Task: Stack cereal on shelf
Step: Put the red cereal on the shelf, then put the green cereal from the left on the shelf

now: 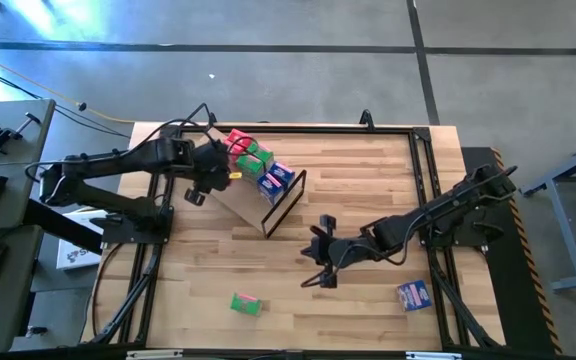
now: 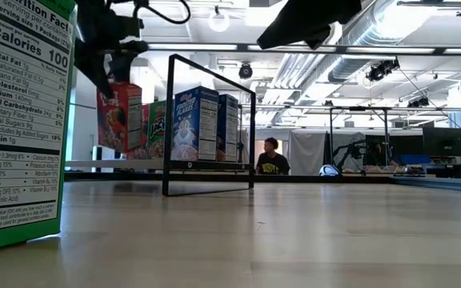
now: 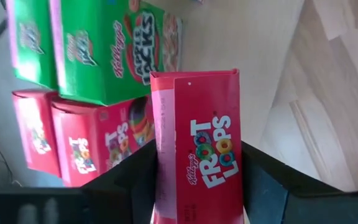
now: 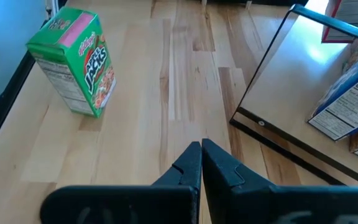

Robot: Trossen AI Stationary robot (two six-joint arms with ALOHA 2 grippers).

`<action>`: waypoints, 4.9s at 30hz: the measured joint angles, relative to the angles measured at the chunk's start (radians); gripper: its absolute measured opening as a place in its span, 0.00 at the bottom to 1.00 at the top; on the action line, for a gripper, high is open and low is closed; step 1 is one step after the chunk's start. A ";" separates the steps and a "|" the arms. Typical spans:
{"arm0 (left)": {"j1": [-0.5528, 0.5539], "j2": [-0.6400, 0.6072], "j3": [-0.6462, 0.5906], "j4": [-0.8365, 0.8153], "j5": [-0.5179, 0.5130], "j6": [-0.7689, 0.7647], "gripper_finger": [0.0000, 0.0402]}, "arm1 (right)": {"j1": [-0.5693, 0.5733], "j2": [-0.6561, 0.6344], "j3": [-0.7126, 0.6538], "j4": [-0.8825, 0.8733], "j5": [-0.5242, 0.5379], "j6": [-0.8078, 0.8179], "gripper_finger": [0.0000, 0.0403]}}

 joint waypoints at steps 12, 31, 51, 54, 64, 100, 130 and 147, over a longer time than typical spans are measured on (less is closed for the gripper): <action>0.000 0.025 0.000 -0.035 -0.015 -0.051 0.52 | -0.022 0.000 0.000 0.016 -0.035 0.023 0.00; -0.041 -0.102 0.047 -0.057 -0.139 -0.279 0.57 | -0.023 -0.005 0.028 -0.004 -0.033 -0.044 0.00; -0.417 -0.286 -0.540 0.569 -0.252 -1.368 0.03 | -0.069 -0.071 0.028 -0.160 0.002 -0.134 0.00; -0.402 -0.274 -0.575 0.570 -0.363 -1.428 0.02 | -0.078 -0.071 0.028 -0.160 0.002 -0.134 0.00; -0.314 -0.260 -0.594 0.620 -0.448 -1.405 0.00 | -0.087 -0.071 0.027 -0.154 0.001 -0.137 0.00; -0.171 -0.259 -0.594 0.687 -0.366 -1.211 0.00 | -0.087 -0.071 0.027 -0.163 -0.002 -0.131 0.00; -0.471 -0.394 -0.559 0.708 0.063 -1.084 0.00 | -0.045 -0.070 -0.114 0.131 0.026 -0.149 0.00; -0.965 0.167 -0.062 0.484 0.036 -1.293 0.36 | 0.016 -0.070 -0.417 0.718 0.009 -0.160 0.00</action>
